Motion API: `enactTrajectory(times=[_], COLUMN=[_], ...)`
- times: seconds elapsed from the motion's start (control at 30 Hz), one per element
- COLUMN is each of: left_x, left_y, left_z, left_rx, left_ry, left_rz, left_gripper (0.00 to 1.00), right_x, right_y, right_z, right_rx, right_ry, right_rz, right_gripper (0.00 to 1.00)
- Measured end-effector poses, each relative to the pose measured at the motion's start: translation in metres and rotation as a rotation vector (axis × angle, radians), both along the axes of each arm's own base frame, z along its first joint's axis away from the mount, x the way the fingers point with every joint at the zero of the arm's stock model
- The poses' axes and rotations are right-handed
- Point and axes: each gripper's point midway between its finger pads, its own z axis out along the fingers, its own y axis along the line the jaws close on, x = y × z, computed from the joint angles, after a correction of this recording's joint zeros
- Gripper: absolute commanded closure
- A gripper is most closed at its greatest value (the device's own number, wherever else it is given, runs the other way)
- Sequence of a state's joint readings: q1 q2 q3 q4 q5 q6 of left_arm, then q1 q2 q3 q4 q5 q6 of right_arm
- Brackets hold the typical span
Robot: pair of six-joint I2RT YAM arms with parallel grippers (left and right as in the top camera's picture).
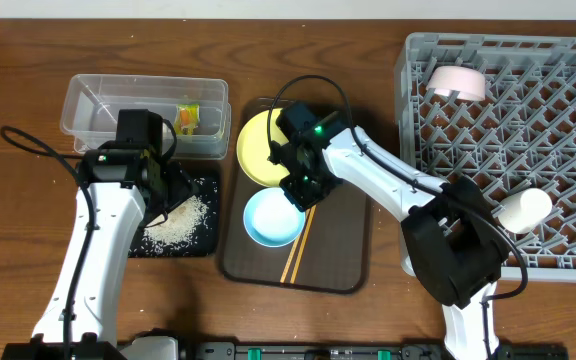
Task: Sort waste into correct bins and load items into the dishwasher rack
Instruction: 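Reach the right gripper to the light-blue bowl and grip its rim, then carry the blue bowl right and place it in the rack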
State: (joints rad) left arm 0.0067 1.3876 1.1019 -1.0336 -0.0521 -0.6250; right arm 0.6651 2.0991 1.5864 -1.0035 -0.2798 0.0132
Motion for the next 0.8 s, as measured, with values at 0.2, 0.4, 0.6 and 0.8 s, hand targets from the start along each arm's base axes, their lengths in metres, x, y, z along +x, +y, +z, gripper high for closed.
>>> enactTrajectory(times=[0.2,0.4,0.6,0.8], left_x=[0.000,0.000,0.000,0.000], left_y=[0.000,0.000,0.000,0.000], left_z=[0.000,0.000,0.000,0.000], left_rx=[0.000,0.000,0.000,0.000], left_ry=[0.000,0.000,0.000,0.001], left_rz=[0.000,0.000,0.000,0.000], left_gripper=[0.11,0.11,0.10,0.10], right_x=[-0.001,-0.001,0.028,0.095], right_y=[-0.001,-0.005,-0.019,-0.083], right_z=[0.000,0.001,0.038,0.145], right_rx=[-0.005,-0.011,0.057,0.111], right_ry=[0.005,0.016,-0.079,-0.441], right_rz=[-0.005,-0.014,-0.080,-0.264], right_gripper=[0.99,0.99,0.99,0.99])
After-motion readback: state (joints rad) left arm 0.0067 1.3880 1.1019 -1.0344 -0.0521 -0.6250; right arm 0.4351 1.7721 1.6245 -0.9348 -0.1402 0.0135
